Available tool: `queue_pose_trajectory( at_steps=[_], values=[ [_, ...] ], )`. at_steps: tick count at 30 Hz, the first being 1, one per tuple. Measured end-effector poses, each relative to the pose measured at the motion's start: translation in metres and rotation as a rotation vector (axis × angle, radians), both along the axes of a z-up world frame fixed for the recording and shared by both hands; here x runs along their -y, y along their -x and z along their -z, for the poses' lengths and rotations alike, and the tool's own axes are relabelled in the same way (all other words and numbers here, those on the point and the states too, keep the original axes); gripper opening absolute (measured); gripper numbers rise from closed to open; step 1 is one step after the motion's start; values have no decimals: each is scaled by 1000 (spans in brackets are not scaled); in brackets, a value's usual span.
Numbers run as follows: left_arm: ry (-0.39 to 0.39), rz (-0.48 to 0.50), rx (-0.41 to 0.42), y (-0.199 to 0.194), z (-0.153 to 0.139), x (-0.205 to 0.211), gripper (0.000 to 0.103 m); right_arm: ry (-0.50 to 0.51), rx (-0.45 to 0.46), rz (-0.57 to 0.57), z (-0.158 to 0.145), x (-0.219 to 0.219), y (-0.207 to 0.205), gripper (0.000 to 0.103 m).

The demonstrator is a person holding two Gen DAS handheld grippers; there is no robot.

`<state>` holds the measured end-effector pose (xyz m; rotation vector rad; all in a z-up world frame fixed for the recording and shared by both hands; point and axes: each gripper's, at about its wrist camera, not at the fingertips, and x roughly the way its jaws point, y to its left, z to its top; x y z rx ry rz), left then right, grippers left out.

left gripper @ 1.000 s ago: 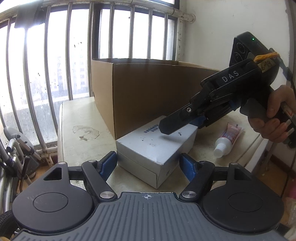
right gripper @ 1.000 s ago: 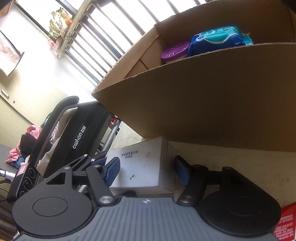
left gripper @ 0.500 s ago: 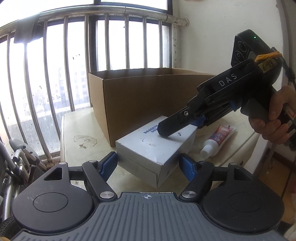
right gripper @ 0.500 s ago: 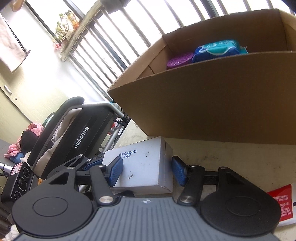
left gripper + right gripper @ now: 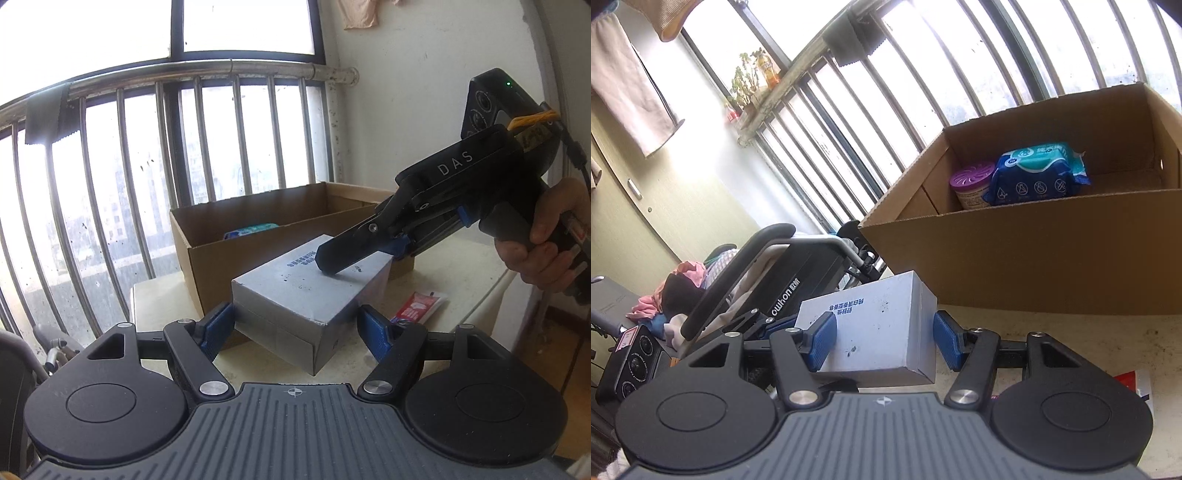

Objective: Organize objects
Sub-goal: 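Lift the white box with the right gripper over the cardboard box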

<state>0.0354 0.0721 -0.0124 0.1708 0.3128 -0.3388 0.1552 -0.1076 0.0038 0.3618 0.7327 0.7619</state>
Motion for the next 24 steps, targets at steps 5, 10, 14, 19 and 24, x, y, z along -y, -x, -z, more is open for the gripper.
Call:
queue_pose_trajectory(
  at_steps=[5,10,14,19,24],
  values=[
    [-29,20,62,-6,-24,11,73,-28,28,-6,-25,15,-3,62],
    [-59,51,96,-33,-53,25,73,-39,76,31,-56,30,-14,62],
    [-55,80,94,-70,-73,33,73,-31,117,85,-78,43,-31,62],
    [-52,124,18,-136,-81,39,73,-4,99,167,-88,60,-75,62],
    [-91,179,-100,-205,-68,54,73,96,57,240,-75,73,-124,62]
  ],
)
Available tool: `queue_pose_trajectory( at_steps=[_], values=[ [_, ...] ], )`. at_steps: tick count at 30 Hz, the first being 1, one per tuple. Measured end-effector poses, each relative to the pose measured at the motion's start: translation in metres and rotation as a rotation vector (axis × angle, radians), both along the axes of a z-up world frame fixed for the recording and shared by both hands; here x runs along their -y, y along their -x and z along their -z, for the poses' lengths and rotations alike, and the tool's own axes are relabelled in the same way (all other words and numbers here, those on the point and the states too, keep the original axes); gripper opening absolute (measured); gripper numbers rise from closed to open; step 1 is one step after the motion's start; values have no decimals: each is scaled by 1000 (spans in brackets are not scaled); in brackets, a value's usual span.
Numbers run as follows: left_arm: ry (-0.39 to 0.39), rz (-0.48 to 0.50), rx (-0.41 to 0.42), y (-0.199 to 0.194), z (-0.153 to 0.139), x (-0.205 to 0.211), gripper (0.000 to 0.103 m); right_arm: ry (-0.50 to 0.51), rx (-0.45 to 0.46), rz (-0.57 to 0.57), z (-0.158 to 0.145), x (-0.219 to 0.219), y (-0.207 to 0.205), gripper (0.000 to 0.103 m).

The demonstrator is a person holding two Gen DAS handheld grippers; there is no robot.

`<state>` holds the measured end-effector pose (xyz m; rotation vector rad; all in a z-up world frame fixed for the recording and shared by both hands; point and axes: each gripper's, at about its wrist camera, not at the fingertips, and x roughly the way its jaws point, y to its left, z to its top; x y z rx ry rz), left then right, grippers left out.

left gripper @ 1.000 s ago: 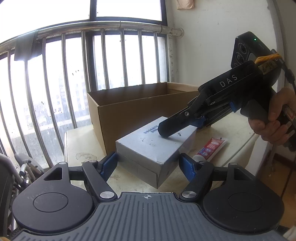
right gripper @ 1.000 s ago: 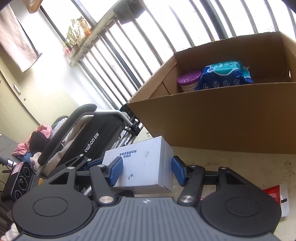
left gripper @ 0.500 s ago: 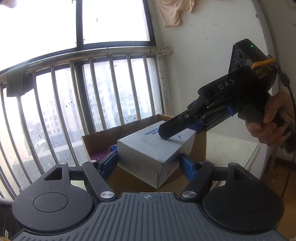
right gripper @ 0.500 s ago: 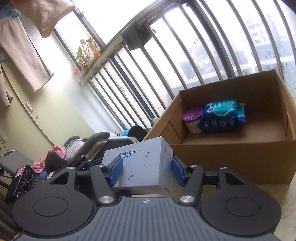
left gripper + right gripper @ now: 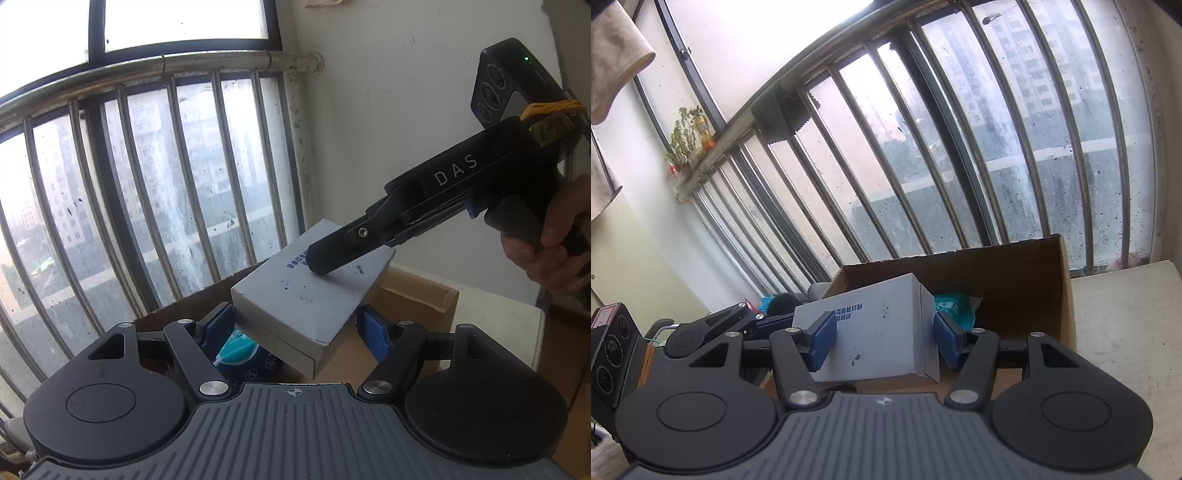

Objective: Organize objects
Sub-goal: 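Lift the white box with the right gripper over the cardboard box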

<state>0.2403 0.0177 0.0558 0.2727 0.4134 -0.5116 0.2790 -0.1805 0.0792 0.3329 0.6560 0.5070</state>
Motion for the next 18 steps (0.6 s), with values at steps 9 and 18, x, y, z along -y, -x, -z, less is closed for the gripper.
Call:
queue_pose_trajectory(
  at_steps=[9,18],
  values=[
    [-211,125,-175,-98,31,47,73,155,-136,107,35,17,-62,62],
    [-330,185,-297,-135,49,56,73,327,-187,89,41,0,-86,62]
  ],
)
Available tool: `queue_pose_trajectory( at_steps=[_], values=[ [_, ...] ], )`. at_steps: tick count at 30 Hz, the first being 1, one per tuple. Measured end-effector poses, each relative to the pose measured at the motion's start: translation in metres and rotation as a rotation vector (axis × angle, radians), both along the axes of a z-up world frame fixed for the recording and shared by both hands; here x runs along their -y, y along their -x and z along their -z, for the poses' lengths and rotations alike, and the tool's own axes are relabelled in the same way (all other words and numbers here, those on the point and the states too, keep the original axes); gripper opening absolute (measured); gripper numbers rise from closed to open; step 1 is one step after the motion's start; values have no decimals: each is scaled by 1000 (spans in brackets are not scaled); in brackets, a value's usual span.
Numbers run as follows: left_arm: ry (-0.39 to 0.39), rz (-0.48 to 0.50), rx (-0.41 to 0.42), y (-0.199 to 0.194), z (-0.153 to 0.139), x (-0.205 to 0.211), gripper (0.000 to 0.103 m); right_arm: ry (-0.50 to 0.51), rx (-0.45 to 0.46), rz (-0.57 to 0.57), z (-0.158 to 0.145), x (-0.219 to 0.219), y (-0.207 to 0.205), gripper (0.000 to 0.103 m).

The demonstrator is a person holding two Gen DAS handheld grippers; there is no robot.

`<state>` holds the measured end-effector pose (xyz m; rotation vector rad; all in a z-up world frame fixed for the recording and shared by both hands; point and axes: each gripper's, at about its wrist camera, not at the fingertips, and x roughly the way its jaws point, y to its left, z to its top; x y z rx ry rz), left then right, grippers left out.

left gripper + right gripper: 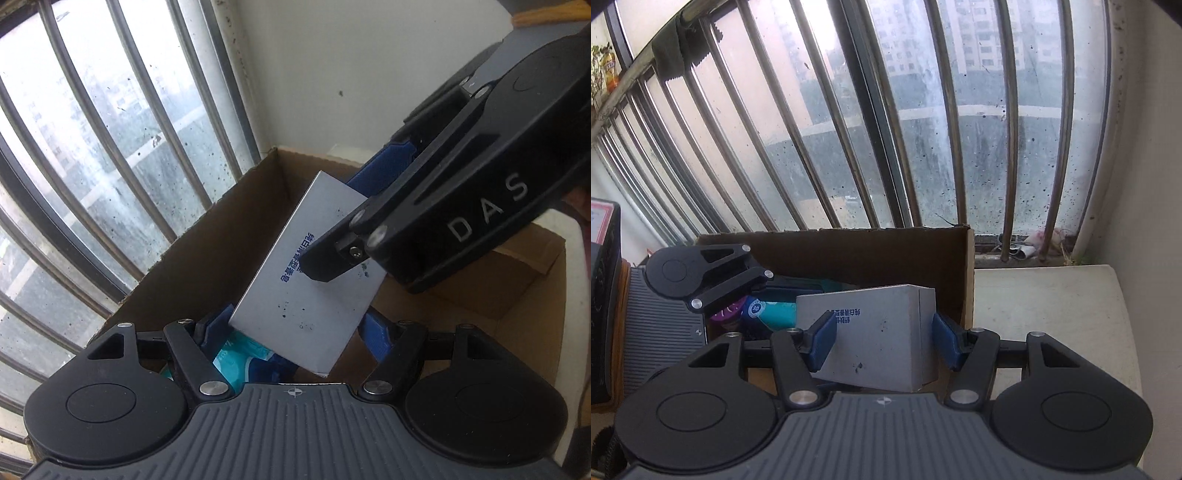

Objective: Organize objects
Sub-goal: 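Lift the white box with the right gripper over the cardboard box, then lower the white box into the cardboard box and open the right gripper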

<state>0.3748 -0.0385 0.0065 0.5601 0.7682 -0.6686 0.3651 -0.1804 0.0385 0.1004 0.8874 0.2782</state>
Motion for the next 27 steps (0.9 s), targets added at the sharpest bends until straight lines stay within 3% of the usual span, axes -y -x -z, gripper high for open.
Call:
queue_pose_trajectory(
  at_steps=[3,5,10,16,18,19,22,27],
  values=[
    [-68,19,-21,-5,13,6,73,95,-18,-20,5,-17,-3,65],
    [-65,6,-38,-9,17,4,73,144,-13,-32,10,-25,-5,67],
    [-89,-22,-18,-7,16,-1,70,173,3,-32,11,-27,-8,68],
    [-104,-76,33,2,6,-8,68,34,-29,-4,6,-10,-10,76],
    [-73,-76,23,5,3,-12,64,36,-28,-10,6,-10,-8,72],
    [-58,-61,28,9,3,-13,62,35,-19,1,6,-9,-6,62],
    [-45,-4,26,19,4,-11,59,-53,15,24,2,4,1,52],
    [-50,18,54,20,11,-4,55,-163,44,75,-2,38,4,51]
  ],
)
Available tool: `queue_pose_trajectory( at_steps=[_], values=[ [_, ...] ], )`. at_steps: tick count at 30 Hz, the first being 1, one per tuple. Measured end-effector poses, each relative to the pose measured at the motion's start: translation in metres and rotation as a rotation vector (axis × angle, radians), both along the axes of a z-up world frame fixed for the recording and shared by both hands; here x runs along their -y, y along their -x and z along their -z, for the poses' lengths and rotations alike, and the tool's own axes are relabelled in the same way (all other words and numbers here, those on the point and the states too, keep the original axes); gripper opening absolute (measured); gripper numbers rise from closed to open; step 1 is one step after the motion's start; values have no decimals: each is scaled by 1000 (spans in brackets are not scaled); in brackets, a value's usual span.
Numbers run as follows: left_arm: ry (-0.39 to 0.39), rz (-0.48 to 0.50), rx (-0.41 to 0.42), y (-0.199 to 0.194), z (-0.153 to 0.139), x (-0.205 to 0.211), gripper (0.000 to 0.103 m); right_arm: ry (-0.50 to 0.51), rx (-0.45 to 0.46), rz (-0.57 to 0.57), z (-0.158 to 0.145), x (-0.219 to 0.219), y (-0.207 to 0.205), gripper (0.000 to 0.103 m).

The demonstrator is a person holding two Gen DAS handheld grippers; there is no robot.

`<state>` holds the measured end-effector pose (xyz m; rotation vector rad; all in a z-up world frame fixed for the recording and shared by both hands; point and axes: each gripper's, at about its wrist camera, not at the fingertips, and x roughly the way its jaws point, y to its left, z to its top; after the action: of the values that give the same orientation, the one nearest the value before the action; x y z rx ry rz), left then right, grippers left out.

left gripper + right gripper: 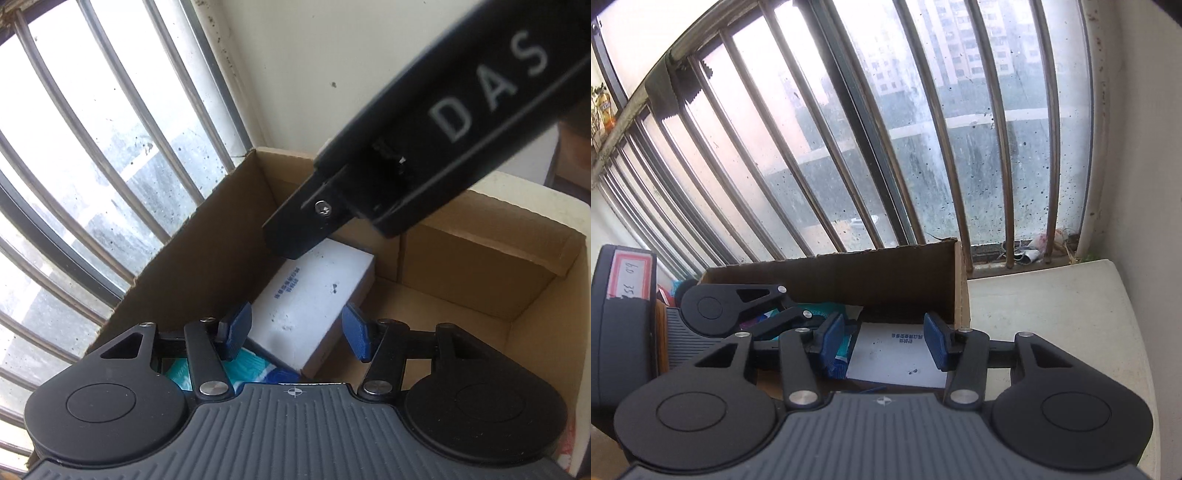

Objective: Organize objects
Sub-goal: 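Lower the white box into the cardboard box and open the right gripper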

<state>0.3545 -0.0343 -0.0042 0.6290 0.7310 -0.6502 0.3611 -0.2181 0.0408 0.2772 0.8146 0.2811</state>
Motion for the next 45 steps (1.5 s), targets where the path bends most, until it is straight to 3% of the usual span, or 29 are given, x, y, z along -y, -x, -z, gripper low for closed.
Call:
queue_pose_trajectory(
  at_steps=[5,7,9,11,21,31,36,39,41,43,45],
  values=[
    [-37,52,-50,-1,9,10,51,-136,17,36,7,31,4,43],
    [-70,65,-36,-1,15,16,42,-154,19,31,9,34,4,43],
    [-31,17,-26,-5,14,13,36,-152,9,24,11,32,3,40],
    [-28,21,-26,-6,13,8,36,-156,10,21,15,33,2,36],
    [-136,9,69,17,10,-19,37,-60,36,-7,10,18,5,35],
    [-139,-47,132,47,-6,-48,37,-20,37,-1,9,10,7,36],
    [-223,-36,156,71,-14,-65,37,-13,17,-9,9,1,12,37],
    [-168,-56,87,81,-21,-81,38,-5,5,-32,13,-8,21,37],
    [-169,-76,96,90,-24,-91,37,31,24,-43,13,-15,27,37],
    [-140,-93,68,89,-28,-40,37,57,21,-54,13,-21,32,38],
    [-106,-103,57,96,-33,-49,36,73,15,-53,12,-24,37,39]
  ],
)
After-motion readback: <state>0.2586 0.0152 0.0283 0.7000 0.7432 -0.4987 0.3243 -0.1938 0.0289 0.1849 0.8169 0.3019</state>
